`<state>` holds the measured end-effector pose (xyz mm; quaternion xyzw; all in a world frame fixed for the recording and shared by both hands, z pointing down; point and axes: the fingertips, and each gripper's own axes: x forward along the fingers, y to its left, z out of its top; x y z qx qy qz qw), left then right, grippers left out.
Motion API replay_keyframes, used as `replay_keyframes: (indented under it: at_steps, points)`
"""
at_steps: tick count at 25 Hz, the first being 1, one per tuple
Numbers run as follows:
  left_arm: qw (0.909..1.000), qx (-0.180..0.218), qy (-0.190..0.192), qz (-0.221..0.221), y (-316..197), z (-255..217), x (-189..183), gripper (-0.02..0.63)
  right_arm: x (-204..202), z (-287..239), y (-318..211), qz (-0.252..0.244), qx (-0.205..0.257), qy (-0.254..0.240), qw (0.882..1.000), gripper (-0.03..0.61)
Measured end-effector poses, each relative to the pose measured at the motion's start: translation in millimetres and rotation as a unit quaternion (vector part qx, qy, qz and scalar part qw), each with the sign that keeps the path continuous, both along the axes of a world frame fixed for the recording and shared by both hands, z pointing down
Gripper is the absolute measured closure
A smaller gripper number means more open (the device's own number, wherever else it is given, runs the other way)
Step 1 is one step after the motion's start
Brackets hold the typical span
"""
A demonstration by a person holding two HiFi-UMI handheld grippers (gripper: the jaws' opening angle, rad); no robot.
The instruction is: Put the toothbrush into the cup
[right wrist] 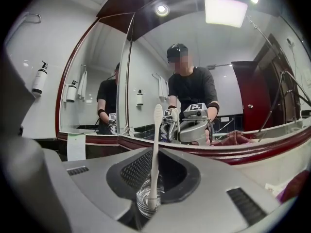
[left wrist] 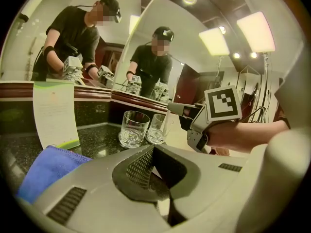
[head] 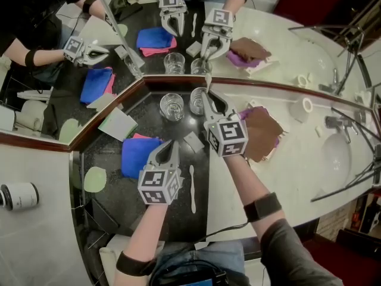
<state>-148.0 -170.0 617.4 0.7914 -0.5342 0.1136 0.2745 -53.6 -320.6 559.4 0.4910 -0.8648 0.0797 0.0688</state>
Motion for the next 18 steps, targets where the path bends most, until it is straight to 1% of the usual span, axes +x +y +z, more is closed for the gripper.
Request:
replay_keyframes:
  at_steps: [4,13,17,18]
  points:
    - [1.0000,-0.002,-0.001,-0.003,0.2,0.3,-3.2,0.613,6.4,13.4,-3.0,0.014,-0.025,0.011,1.000,0.513]
    - [1.0000,-0.005,0.002,-0.002,4.7,2.5,-1.7,0.613,16.9,17.6,-8.4,0.040,-0.038,0.019,0.998,0.503]
    - [1.0000,-0.003,0.003,-0.003,4.3,-3.0,-2.1,0.613,19.6,15.0,-13.1,0.046,-0.039,0.020,0.998,0.438]
    - [1.0000,-0.003,0.004,-0.004,4.6,-4.5,-2.6,0.613,19.9,13.6,-14.0,0.048,-0.040,0.023,0.998,0.437]
